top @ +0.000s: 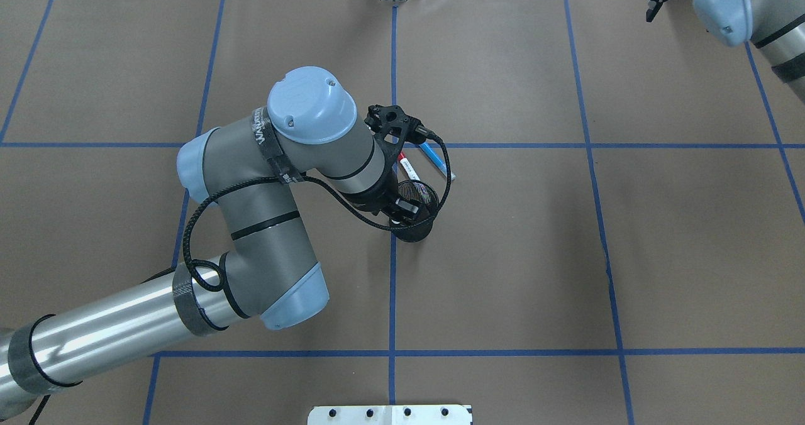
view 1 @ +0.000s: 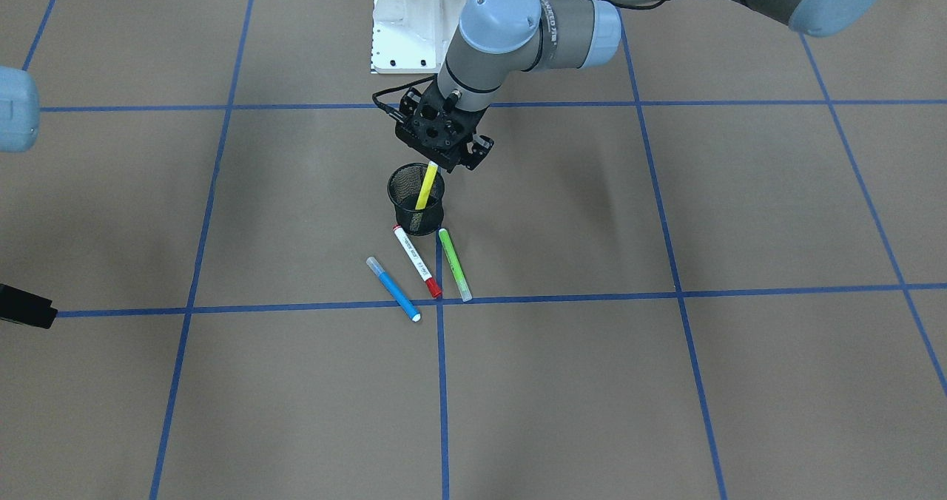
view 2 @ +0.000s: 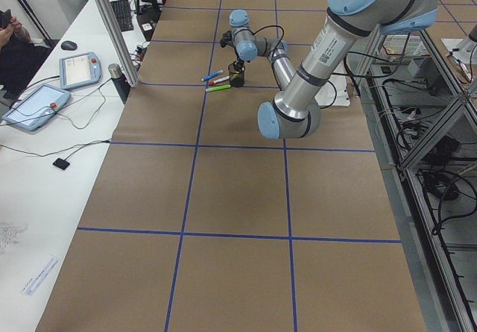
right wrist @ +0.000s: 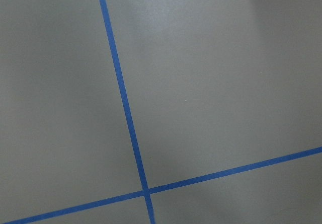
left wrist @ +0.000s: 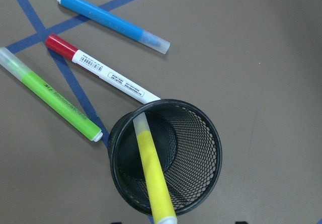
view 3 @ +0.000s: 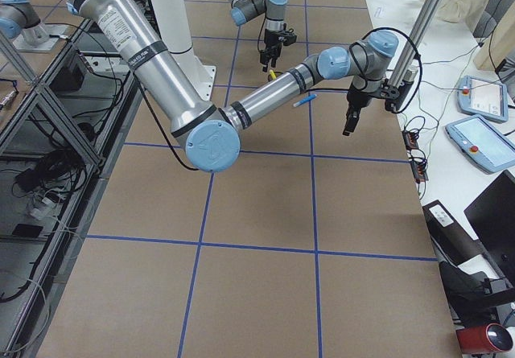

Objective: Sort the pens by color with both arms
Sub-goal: 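Lower the left gripper and close it on the yellow highlighter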

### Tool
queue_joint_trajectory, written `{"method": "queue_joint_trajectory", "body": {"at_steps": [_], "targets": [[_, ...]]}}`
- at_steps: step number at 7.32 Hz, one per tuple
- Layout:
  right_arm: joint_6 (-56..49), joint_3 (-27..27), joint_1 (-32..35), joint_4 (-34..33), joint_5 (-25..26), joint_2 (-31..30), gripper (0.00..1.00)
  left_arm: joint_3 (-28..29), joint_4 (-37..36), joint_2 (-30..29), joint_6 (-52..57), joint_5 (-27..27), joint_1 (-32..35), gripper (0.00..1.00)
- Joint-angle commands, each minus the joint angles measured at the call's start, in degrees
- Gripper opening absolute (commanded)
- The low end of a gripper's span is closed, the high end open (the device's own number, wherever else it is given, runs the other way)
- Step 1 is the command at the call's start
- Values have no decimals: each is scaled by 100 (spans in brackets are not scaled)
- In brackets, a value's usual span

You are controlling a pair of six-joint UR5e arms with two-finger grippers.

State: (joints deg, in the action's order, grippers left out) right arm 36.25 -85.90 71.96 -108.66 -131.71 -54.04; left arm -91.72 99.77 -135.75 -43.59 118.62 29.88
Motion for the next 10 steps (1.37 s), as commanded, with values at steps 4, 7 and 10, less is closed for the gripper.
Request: {"method": "queue_joint_trajectory", "body": {"at_steps": [4, 7, 10], "targets": [[5, 196, 11, 300, -3, -45, 98, 67, -1, -57, 193, -252, -61, 60], [5, 223, 37, 345, -12, -62, 98, 154, 8, -57, 202, -269, -61, 53], [5, 215, 37, 345, -12, -54, 98, 155, -1, -57, 220, -304, -52, 36]]}}
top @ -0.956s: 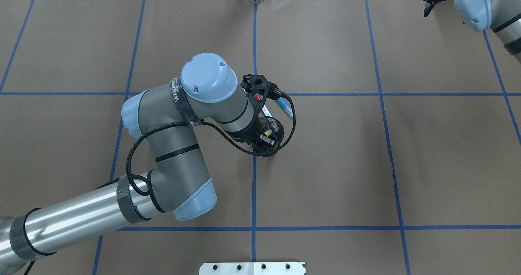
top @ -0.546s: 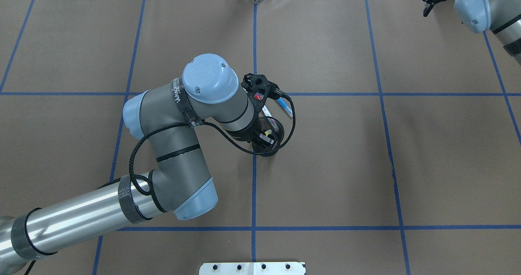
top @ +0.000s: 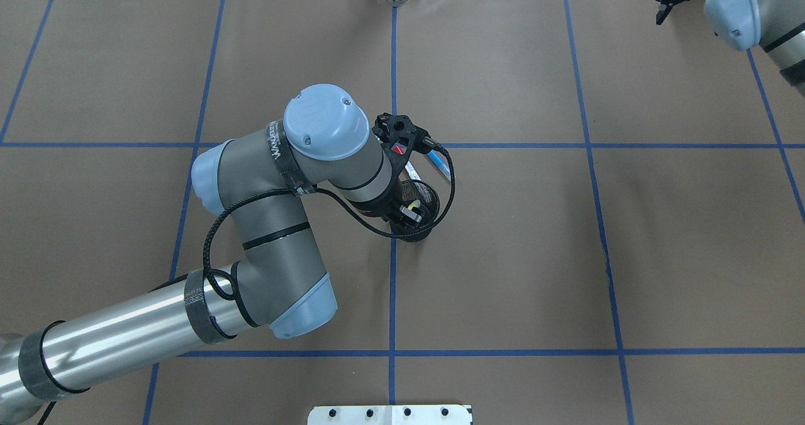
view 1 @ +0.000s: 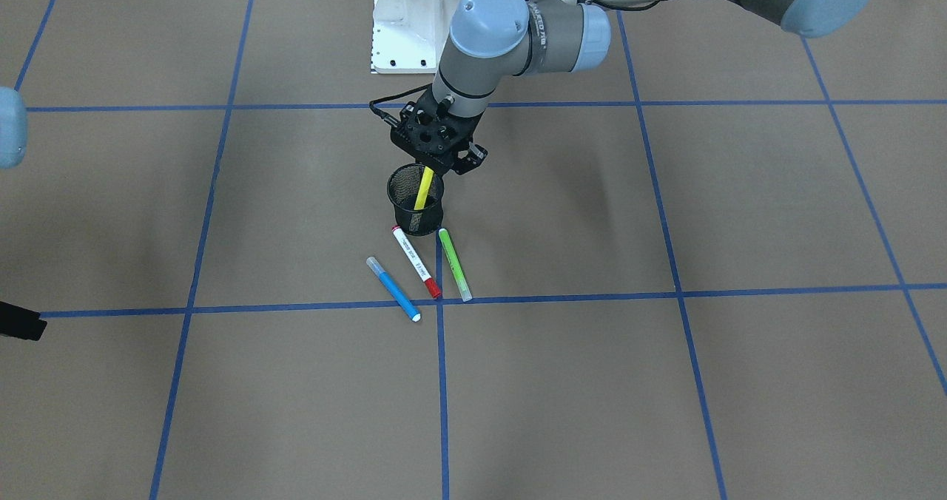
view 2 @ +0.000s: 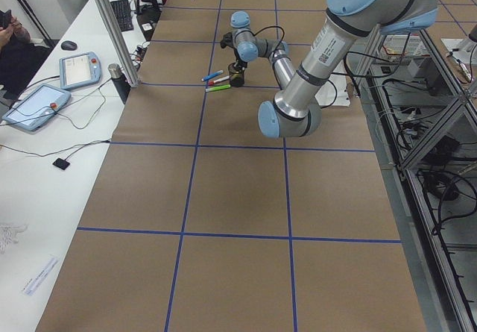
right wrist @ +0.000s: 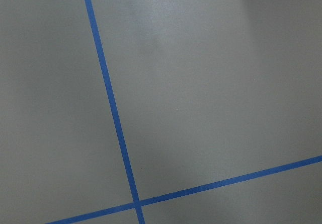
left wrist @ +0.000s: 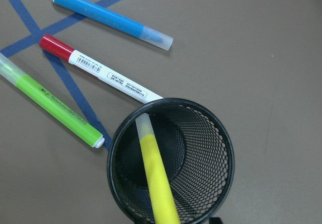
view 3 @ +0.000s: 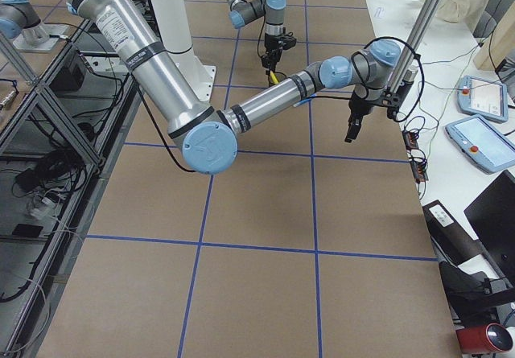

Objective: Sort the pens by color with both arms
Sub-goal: 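Lower the left gripper and close it on the yellow highlighter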

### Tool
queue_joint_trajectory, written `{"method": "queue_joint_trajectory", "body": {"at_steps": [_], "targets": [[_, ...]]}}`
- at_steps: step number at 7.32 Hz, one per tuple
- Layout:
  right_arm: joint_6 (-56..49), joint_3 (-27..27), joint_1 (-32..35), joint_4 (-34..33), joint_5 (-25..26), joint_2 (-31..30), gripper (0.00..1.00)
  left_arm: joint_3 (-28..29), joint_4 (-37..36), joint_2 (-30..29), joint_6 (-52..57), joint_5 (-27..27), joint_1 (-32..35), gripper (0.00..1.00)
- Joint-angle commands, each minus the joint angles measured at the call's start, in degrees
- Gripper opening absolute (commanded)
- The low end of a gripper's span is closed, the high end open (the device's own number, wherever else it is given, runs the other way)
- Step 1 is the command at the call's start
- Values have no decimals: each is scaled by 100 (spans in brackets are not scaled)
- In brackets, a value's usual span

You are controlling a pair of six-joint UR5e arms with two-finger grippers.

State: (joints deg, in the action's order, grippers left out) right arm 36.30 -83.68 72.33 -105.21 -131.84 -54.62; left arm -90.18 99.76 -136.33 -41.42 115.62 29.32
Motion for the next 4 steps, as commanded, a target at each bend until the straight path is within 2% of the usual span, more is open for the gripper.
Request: {"method": "queue_joint_trajectory", "body": {"at_steps": [1, 2, 3, 4], "targets": [[9, -8, 1, 0, 0, 4, 98, -8, -1, -8, 3, -4, 4, 32], [9, -8, 1, 0, 0, 4, 98, -17, -1, -8, 3, -4, 4, 31], [9, -16, 1, 0, 0, 4, 98, -17, -9, -34, 3, 4, 4, 37], [9, -16, 1, 0, 0, 4, 98, -17, -10, -34, 3, -4, 4, 34]]}}
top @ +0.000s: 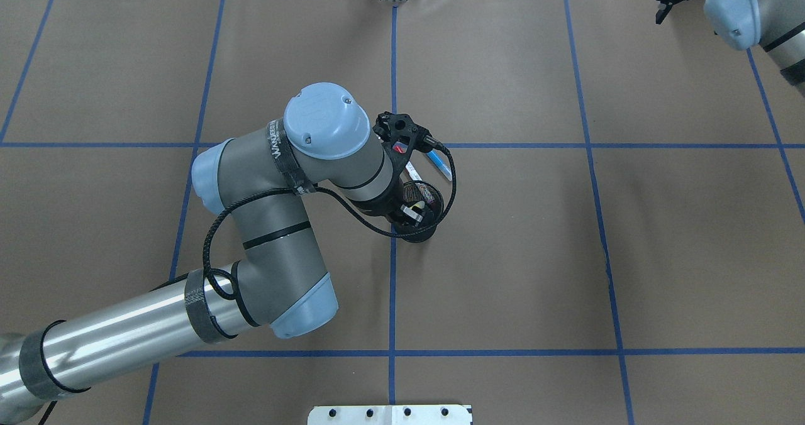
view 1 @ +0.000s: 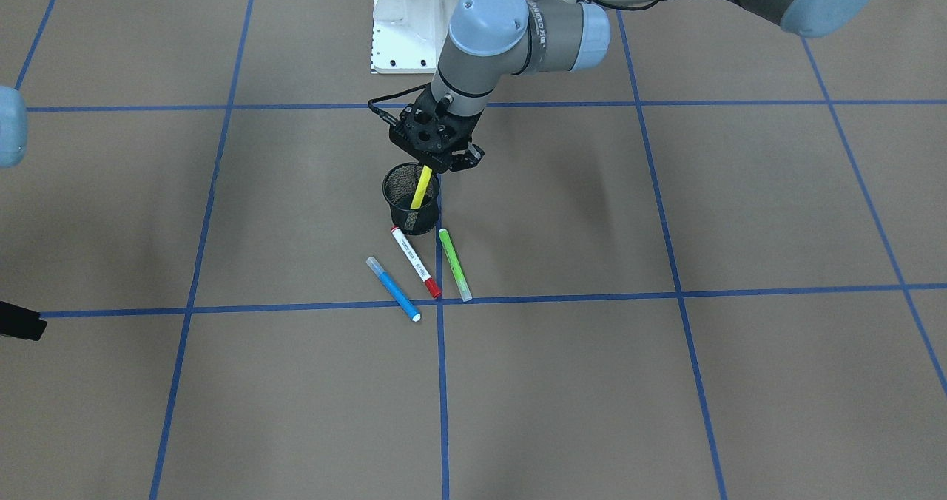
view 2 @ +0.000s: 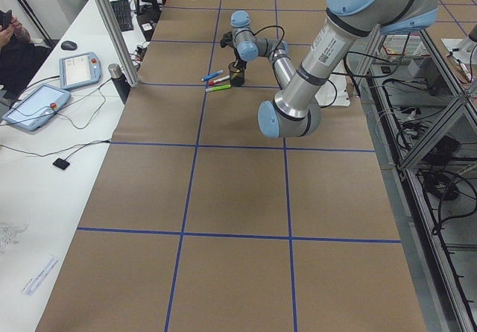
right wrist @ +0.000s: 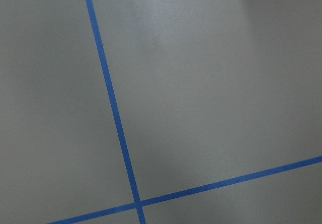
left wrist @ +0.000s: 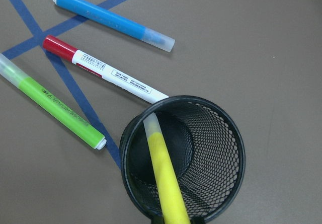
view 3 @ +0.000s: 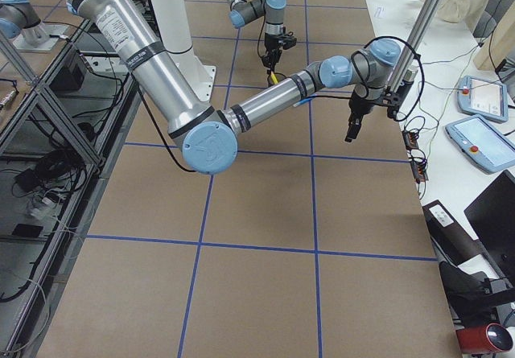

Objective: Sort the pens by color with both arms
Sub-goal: 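Lower the left gripper and close it on the yellow highlighter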

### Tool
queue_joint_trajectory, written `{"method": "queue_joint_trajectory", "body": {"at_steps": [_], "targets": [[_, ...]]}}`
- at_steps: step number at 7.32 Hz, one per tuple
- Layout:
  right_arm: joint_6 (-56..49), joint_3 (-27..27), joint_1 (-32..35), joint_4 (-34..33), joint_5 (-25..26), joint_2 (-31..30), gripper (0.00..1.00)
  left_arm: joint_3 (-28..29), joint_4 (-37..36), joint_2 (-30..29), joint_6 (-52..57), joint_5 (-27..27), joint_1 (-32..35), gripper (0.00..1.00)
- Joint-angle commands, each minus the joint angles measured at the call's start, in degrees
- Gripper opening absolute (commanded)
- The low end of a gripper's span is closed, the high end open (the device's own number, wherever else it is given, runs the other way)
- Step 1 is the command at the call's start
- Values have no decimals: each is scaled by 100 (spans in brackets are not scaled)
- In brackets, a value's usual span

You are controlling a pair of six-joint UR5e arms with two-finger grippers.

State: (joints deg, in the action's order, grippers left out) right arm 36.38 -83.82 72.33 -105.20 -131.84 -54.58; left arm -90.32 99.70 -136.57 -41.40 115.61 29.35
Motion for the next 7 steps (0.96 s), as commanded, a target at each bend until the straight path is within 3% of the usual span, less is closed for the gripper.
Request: {"method": "queue_joint_trajectory", "body": {"at_steps": [1, 5, 7], "targets": [[1, -3, 0, 0, 0, 0, 98, -20, -73, -18, 0, -4, 9, 28], [1, -3, 0, 0, 0, 9, 98, -90, -144, -27, 0, -4, 26, 14], [27, -3, 0, 0, 0, 9, 98, -781, -992, -45, 131, 14, 53, 14]]}}
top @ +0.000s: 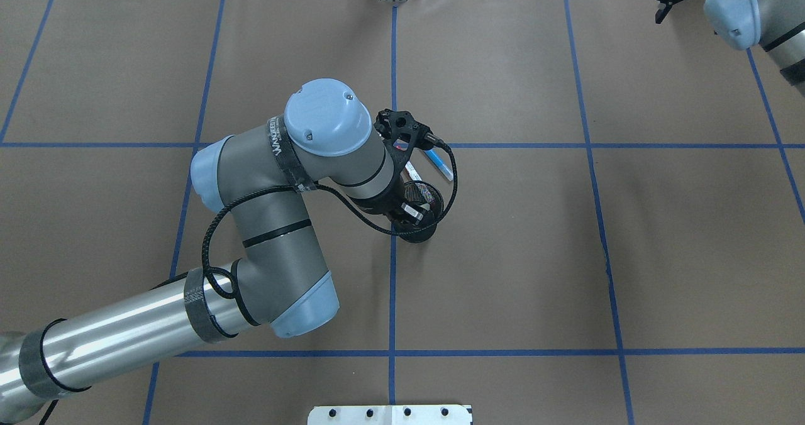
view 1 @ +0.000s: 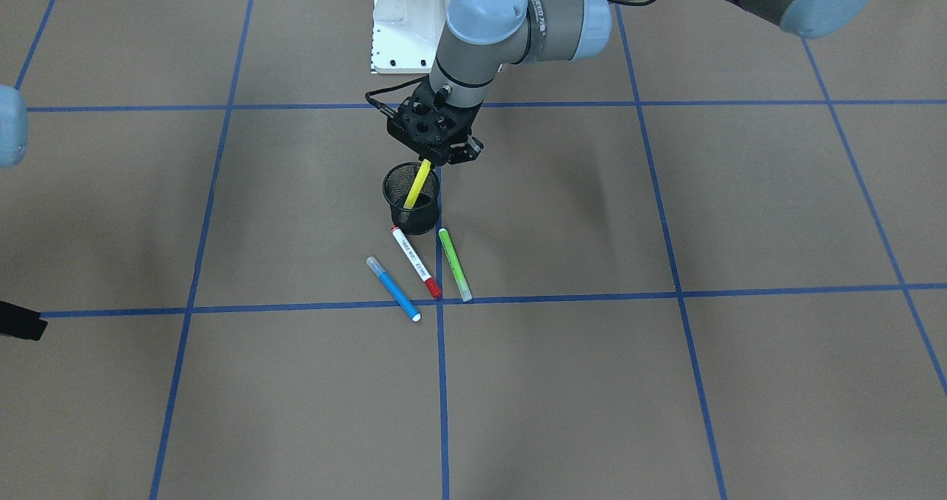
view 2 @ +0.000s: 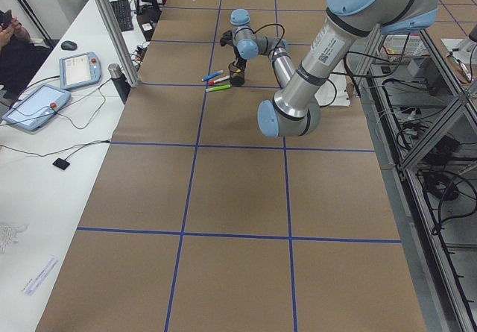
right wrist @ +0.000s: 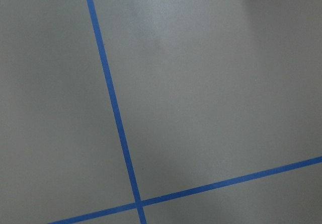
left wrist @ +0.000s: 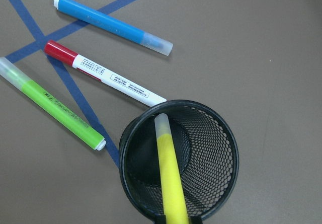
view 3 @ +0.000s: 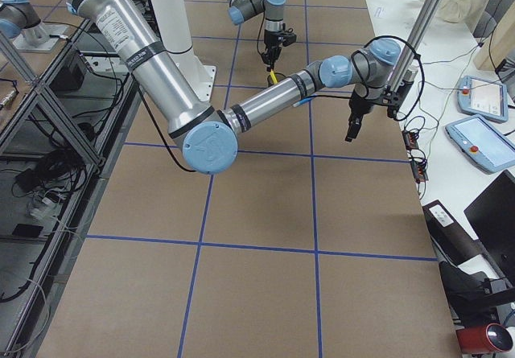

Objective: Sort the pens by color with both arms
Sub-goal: 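Lower the left gripper and close it on the yellow highlighter, then lift the yellow highlighter out of the cup with the left gripper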

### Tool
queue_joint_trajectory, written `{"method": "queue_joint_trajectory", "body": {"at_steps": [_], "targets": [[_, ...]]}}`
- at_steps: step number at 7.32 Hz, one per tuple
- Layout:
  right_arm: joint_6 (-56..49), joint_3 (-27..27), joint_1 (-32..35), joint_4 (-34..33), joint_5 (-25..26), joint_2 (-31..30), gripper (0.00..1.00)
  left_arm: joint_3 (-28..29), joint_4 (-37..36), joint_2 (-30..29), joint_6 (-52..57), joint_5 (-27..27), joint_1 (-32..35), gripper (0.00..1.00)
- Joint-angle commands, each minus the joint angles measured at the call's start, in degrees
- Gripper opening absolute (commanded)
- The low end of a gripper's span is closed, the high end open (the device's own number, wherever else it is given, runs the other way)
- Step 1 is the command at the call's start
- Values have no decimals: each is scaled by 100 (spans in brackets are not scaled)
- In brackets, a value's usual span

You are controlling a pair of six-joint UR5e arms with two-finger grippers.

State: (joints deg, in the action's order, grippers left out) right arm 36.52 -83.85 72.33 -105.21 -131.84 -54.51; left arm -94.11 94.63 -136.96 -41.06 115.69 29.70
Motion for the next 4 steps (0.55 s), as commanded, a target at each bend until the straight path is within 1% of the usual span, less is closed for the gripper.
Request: {"method": "queue_joint_trajectory", "body": {"at_steps": [1, 3, 4], "targets": [[13, 0, 0, 0, 0, 2, 98, -563, -646, -6, 168, 41, 114, 13], [91, -9, -17, 0, 0, 10, 98, -783, -787, 12, 169, 198, 395, 13], [101, -35, -18, 0, 0, 19, 98, -941, -927, 12, 169, 469, 640, 13]]}}
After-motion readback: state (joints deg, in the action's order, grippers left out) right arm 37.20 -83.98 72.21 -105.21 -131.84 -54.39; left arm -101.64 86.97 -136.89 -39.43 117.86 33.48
